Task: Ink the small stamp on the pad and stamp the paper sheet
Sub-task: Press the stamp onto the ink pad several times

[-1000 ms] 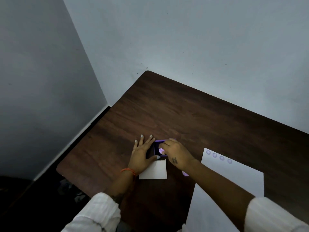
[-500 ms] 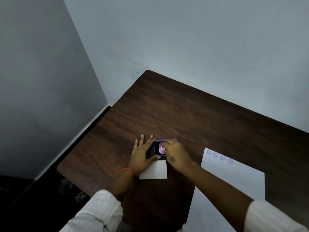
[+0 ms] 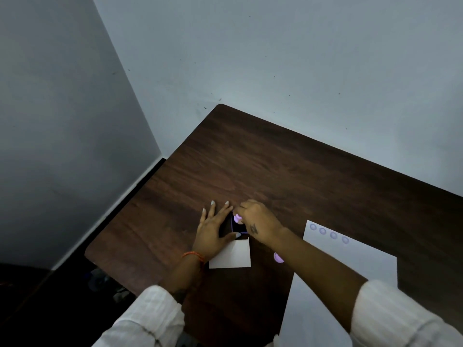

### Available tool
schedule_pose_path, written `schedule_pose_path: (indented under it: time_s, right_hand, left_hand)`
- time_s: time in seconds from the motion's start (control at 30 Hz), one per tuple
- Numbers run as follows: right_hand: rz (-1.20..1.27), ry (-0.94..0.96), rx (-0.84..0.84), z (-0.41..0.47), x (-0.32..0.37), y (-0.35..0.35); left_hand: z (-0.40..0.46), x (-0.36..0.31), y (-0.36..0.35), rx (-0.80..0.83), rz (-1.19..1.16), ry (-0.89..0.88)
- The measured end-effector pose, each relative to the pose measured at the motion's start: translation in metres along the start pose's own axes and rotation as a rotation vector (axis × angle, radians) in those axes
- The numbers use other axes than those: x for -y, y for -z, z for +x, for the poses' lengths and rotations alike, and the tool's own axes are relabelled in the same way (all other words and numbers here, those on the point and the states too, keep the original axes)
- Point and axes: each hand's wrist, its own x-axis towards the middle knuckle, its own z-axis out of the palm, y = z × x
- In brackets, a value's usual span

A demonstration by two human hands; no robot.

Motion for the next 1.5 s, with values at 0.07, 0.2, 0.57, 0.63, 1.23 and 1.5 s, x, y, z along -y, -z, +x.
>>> schedule_pose_path:
  time_s: [0.07, 0.2, 0.57, 0.63, 1.23, 1.5]
  right_hand:
    - [0.015, 0.001, 0.016, 0.001, -0.002, 0.003]
    - [-0.061, -0.16, 0.013, -0.005, 0.013, -0.009]
    - [0.119, -0.171, -0.032, -0.028, -0.002, -0.001]
    - [0.06, -0.148, -0.054, -0.028, -0.001, -0.008]
    - [0.227, -0.272, -0.032, -0.017, -0.007, 0.011]
    - [0.047, -0.114, 0.083, -0.032, -0.003, 0.004]
  left_hand:
    - [0.0, 0.0, 0.0, 0.002, -0.008, 0.002]
    - [0.0, -0.001, 0.0, 0.002, -0.014, 0.005]
    - [0.0, -0.004, 0.003, 0.012, -0.016, 0.018]
    - [0.0, -0.003, 0.002, 0.006, -0.017, 0.017]
    - [-0.001, -0.003, 0.003, 0.011, -0.037, 0.021]
    - [0.0, -0.002, 0.001, 0.0, -0.009, 0.017]
